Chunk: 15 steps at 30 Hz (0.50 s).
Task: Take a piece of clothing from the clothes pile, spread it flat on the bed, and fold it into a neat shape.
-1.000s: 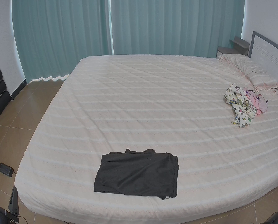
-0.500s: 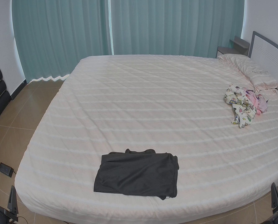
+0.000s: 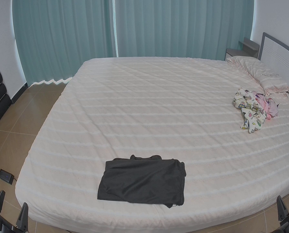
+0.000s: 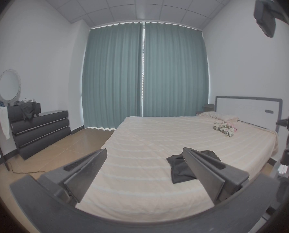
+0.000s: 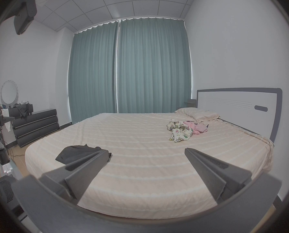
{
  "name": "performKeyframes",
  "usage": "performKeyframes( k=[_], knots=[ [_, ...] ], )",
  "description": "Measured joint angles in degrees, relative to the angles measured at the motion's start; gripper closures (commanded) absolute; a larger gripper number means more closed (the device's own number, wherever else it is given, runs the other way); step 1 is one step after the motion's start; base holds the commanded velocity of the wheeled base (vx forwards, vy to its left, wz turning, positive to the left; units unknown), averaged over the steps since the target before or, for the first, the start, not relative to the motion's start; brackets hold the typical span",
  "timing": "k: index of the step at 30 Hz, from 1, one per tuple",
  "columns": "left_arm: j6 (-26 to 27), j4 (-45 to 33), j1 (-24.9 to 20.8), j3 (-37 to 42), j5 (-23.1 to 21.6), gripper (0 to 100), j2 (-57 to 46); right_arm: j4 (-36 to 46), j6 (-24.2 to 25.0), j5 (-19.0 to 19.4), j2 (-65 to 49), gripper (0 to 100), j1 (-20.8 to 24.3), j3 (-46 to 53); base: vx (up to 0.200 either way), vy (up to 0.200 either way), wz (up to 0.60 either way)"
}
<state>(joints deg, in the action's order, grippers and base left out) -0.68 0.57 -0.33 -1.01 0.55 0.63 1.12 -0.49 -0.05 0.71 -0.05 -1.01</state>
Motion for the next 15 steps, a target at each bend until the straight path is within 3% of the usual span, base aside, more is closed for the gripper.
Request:
performKeyframes(
  k=[15],
  knots=[
    [1.1,-0.7,0.1,0.0,-0.3,0,0.1,-1.1,0.2,0.0,0.0,0,0.0,0.0,0.0,0.0,0.0]
  ],
)
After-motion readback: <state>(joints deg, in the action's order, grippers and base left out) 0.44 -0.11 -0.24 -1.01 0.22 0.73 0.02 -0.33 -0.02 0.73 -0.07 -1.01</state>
